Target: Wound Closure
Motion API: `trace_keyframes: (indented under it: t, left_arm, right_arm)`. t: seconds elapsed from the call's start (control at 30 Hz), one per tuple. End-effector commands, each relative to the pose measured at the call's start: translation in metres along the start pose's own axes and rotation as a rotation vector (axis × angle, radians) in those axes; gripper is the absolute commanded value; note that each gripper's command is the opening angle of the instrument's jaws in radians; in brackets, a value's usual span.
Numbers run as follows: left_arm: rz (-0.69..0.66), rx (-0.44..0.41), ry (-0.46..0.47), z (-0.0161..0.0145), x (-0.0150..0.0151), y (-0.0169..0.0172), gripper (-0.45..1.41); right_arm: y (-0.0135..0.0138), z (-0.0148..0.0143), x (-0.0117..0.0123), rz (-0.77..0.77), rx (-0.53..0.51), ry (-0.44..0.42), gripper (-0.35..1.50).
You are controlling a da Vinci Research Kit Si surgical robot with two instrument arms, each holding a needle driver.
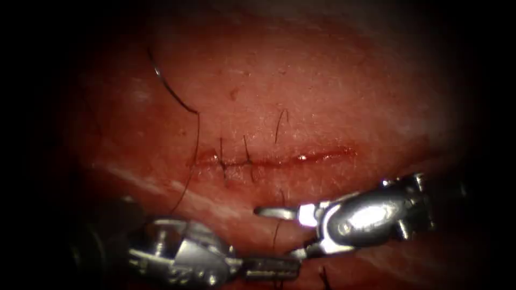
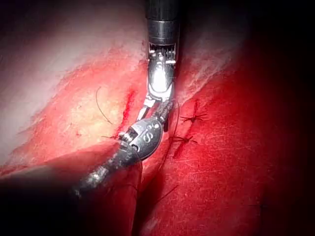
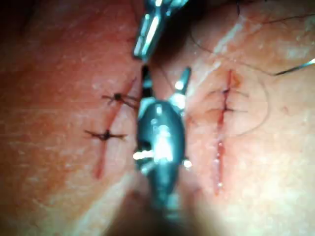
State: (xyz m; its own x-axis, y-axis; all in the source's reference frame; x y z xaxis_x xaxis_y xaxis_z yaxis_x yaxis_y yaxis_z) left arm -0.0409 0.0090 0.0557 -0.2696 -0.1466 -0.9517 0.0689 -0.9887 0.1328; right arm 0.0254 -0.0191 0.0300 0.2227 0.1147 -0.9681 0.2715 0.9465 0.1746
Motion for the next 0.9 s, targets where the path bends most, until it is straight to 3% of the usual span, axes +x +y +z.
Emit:
trace_keyframes:
  t: [0.03,0.07,0.13,0.17,0.43,0.47,0.53,0.63,0.7,0.9]
  left_arm:
    - [-0.002,-0.002,0.003,0.0008,-0.0005,0.0005,-0.45]
    - [-0.002,-0.002,0.003,0.0008,-0.0005,0.0005,-0.45]
    - [-0.002,-0.002,0.004,0.0008,-0.0006,0.0005,-0.45]
    - [-0.002,-0.002,0.004,0.0008,-0.0006,0.0005,-0.45]
    - [-0.015,0.003,-0.002,0.0007,-0.0008,0.0002,-0.45]
    - [-0.045,0.007,-0.008,0.0007,-0.0008,0.0001,-0.26]
    - [-0.112,0.017,-0.02,0.0008,-0.0007,0.0,0.66]
    - [-0.159,0.058,-0.068,0.0005,-0.0006,-0.0005,1.06]
    - [-0.174,0.11,-0.075,0.0002,-0.0004,-0.001,1.17]
    - [-0.211,0.21,-0.044,-0.002,0.0001,-0.0028,1.2]
  right_arm:
    - [-0.0007,0.0007,-0.0003,-0.001,0.003,0.002,0.94]
    - [-0.0007,0.0008,-0.0004,-0.007,0.003,0.002,0.83]
    - [-0.0006,0.0007,-0.0005,-0.025,0.012,-0.006,0.12]
    - [-0.0006,0.0007,-0.0006,-0.036,0.018,-0.013,-0.32]
    - [-0.0004,-0.0005,-0.0013,-0.057,0.065,-0.031,-0.35]
    - [-0.0003,-0.0006,-0.0014,-0.057,0.062,-0.035,-0.35]
    - [0.0,-0.0011,-0.0018,-0.044,0.047,-0.047,-0.35]
    - [0.0008,-0.0019,-0.0026,-0.004,0.027,-0.063,-0.35]
    - [0.0014,-0.0025,-0.0031,0.017,0.014,-0.073,-0.35]
    - [0.0027,-0.0047,-0.0046,0.049,-0.027,-0.059,-0.35]
